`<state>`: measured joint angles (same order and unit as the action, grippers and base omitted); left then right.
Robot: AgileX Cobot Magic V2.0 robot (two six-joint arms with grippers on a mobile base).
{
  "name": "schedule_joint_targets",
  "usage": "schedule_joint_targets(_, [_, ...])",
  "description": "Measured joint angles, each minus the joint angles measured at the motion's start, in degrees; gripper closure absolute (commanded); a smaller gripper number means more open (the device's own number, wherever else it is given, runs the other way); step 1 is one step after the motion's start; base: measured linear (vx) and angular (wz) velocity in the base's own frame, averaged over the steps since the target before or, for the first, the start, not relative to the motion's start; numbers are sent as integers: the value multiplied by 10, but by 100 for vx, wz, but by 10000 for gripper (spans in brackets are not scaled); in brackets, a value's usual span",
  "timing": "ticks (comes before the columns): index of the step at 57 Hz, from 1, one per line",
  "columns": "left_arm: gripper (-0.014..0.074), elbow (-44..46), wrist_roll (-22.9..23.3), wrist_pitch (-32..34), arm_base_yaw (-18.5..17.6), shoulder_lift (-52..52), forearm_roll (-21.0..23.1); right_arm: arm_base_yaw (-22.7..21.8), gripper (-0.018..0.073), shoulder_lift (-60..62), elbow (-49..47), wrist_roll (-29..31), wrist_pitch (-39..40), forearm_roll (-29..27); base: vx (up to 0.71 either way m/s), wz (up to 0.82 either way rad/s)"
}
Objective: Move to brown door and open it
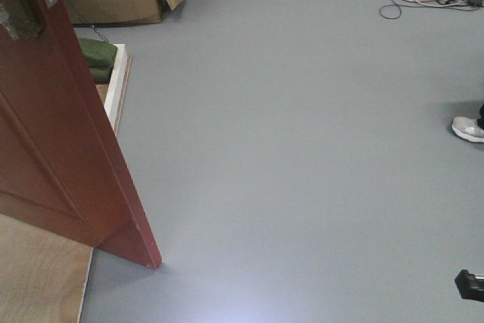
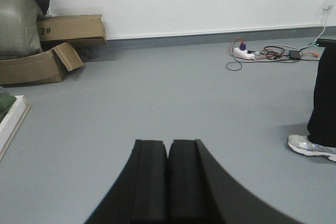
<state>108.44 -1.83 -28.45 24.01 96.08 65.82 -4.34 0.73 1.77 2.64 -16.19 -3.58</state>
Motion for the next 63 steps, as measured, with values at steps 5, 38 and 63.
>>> schedule_joint_targets(5, [600,0,0,0,0,0,0,0,559,0,0,0,0,0,13,1])
schedule_joint_targets(38, [600,0,0,-3,0,-1,0,0,559,0,0,0,0,0,15,2])
schedule_joint_targets(63, [600,0,0,-4,0,0,0,0,559,0,0,0,0,0,18,3])
